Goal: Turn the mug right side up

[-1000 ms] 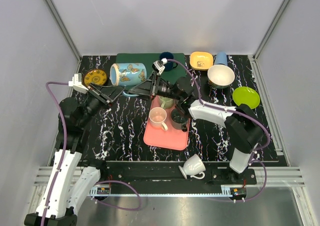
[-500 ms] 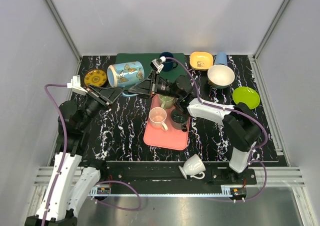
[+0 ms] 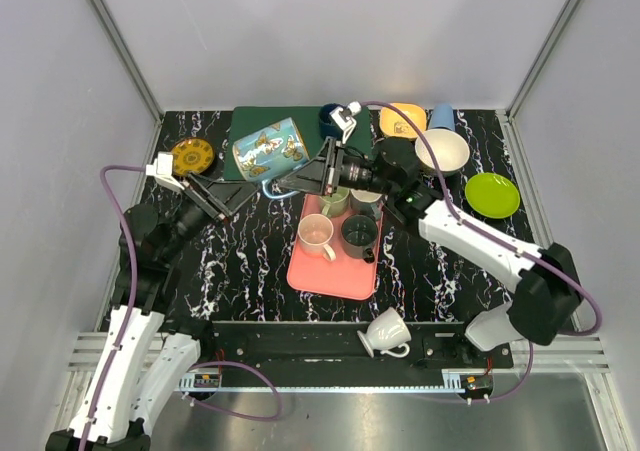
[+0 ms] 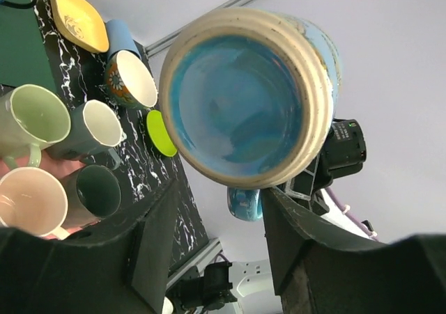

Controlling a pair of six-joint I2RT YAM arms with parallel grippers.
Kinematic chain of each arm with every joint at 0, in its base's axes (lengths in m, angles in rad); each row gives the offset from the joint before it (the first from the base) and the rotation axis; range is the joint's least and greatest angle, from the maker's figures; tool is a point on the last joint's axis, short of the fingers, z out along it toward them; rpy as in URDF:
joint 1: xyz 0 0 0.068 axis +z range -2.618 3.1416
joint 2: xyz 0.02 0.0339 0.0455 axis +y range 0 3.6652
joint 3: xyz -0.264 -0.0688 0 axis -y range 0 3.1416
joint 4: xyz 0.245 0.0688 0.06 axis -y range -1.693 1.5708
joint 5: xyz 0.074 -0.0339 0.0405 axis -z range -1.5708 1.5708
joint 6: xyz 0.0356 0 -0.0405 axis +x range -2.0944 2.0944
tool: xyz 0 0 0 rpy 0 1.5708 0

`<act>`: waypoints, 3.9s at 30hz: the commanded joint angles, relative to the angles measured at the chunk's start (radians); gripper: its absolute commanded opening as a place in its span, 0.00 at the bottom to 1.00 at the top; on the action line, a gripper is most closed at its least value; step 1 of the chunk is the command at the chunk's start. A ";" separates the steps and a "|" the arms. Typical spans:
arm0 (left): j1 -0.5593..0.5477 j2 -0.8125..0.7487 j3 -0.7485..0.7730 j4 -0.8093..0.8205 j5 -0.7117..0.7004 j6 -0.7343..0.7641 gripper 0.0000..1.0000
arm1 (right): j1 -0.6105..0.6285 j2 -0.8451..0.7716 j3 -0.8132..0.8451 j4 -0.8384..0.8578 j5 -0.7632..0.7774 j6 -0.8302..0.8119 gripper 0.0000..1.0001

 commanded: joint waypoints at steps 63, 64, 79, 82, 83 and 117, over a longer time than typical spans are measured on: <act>0.010 -0.130 -0.228 -0.244 -0.207 0.175 0.56 | 0.271 -0.354 -0.459 -0.896 0.897 -0.728 0.00; 0.010 -0.130 -0.232 -0.241 -0.207 0.175 0.56 | 0.290 -0.352 -0.462 -0.898 0.912 -0.727 0.00; 0.010 -0.133 -0.256 -0.235 -0.197 0.189 0.57 | 0.356 -0.334 -0.461 -1.011 0.923 -0.590 0.35; 0.010 -0.131 -0.262 -0.230 -0.194 0.190 0.58 | 0.359 -0.351 -0.470 -1.027 0.917 -0.570 0.42; 0.010 -0.131 -0.264 -0.230 -0.192 0.192 0.58 | 0.359 -0.351 -0.470 -1.037 0.915 -0.567 0.45; -0.827 -0.018 -0.247 -0.224 -0.481 0.341 0.60 | 0.365 -0.840 -0.445 -1.524 1.037 0.196 0.80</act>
